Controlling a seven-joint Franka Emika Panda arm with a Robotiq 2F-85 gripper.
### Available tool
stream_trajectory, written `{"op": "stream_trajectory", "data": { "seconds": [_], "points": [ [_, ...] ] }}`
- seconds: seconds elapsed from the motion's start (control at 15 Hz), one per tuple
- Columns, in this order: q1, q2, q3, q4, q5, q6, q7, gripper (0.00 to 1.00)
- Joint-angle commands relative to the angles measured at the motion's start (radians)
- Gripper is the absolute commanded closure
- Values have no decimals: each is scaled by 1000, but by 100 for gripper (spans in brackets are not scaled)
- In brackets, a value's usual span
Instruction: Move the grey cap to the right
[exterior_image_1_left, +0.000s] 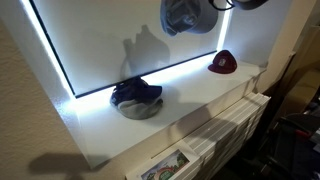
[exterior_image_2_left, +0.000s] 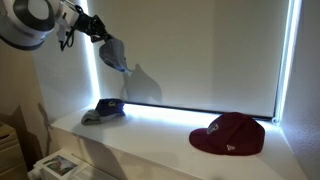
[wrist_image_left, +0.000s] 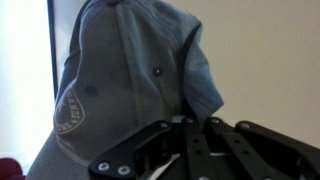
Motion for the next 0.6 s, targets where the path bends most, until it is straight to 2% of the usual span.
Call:
{"op": "stream_trajectory", "data": {
  "seconds": [0.0,0.13,0.2,0.33,0.4,0.47,0.53],
  "points": [
    [273,-101,-276,33,-144,-1,-53,99],
    [435,-105,-440,59,-237,-2,-7,99],
    [516,-67,-522,42,-201,-2,31,99],
    [629,1,-682,-37,-165,-2,97,99],
    [656,26,-733,-66,-150,-3,120,99],
    [564,51,-642,-70,-100,-3,167,99],
    [561,75,-663,-98,-72,-3,191,99]
  ]
}}
